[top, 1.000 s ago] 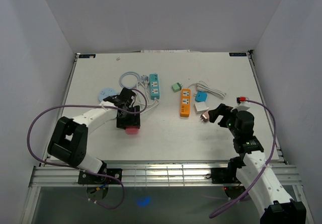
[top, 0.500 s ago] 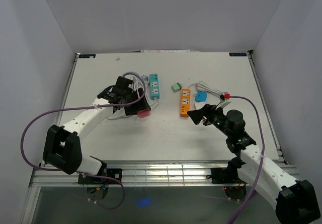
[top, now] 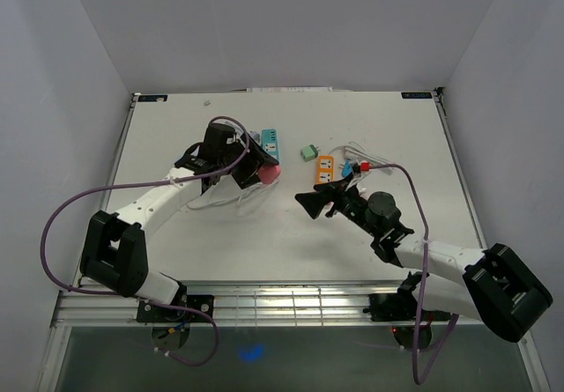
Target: Insert the plug
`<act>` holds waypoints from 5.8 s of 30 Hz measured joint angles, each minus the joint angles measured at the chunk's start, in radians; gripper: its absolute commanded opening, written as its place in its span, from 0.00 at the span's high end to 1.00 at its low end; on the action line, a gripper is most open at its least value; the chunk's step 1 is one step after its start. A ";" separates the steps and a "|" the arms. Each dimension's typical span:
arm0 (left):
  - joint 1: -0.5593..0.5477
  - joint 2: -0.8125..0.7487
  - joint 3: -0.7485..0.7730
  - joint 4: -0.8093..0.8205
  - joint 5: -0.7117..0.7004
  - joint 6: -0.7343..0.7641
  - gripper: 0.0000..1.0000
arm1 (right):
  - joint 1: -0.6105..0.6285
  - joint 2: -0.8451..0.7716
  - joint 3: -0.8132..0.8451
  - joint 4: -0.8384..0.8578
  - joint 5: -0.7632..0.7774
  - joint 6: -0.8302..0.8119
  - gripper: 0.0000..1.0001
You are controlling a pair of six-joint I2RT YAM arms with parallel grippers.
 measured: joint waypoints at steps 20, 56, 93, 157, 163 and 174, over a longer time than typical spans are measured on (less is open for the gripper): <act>0.000 -0.009 -0.083 0.193 0.011 -0.403 0.57 | 0.109 0.405 0.303 0.198 0.133 -0.018 0.12; 0.001 -0.074 -0.158 0.264 0.007 -0.456 0.38 | 0.140 0.596 0.520 0.042 0.214 -0.047 0.92; 0.673 0.201 0.129 -0.071 -0.109 0.145 0.02 | 0.039 0.363 0.669 -0.701 0.242 -0.141 0.92; 0.074 0.195 -0.058 -0.112 -0.108 0.230 0.02 | -0.010 0.331 0.833 -1.184 0.072 -0.293 0.92; 0.001 0.207 -0.064 -0.061 -0.111 0.218 0.18 | -0.060 0.338 0.834 -1.189 0.051 -0.307 0.92; -0.217 0.296 -0.050 0.061 -0.167 0.125 0.53 | -0.178 0.306 0.839 -1.216 0.016 -0.332 0.92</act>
